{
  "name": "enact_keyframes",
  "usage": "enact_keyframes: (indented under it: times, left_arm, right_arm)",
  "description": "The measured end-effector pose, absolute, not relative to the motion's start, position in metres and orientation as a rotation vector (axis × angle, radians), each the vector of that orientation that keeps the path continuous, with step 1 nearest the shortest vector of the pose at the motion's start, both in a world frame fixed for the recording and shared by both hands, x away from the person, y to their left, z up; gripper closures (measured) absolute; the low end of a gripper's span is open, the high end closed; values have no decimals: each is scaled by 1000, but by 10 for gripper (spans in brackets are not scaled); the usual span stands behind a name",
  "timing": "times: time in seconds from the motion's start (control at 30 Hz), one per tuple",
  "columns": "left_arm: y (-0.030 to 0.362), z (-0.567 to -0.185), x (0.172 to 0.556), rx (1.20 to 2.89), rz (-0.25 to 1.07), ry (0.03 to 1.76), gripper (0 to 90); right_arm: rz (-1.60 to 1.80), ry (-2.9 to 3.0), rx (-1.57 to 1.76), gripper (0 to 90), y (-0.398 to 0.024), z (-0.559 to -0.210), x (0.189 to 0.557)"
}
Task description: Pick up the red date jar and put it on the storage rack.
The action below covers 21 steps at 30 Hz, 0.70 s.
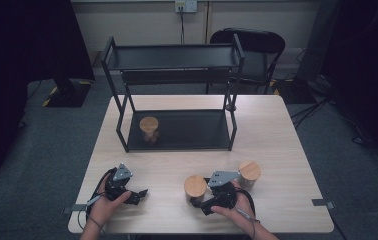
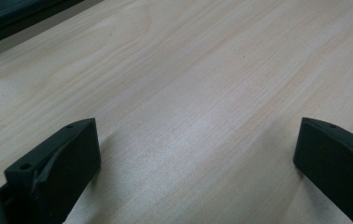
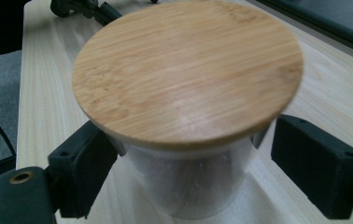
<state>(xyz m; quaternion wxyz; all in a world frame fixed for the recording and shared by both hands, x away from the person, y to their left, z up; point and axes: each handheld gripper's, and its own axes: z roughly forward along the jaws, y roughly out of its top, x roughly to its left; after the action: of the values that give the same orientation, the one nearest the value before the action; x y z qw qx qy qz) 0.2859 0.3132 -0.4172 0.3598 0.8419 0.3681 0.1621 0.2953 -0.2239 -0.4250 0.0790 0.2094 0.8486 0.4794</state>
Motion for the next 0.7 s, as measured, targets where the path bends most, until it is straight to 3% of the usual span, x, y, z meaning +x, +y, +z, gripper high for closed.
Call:
enact_keyframes:
  times: [0.27,0.7]
  left_arm:
    - [313,-417,286,2170,418,949,2]
    - [313,-417,286,2170,418,949,2]
  right_arm:
    - [1495,2514,603,225,-221,-431,297]
    - [1461,2481,583,250,-215,-429,289]
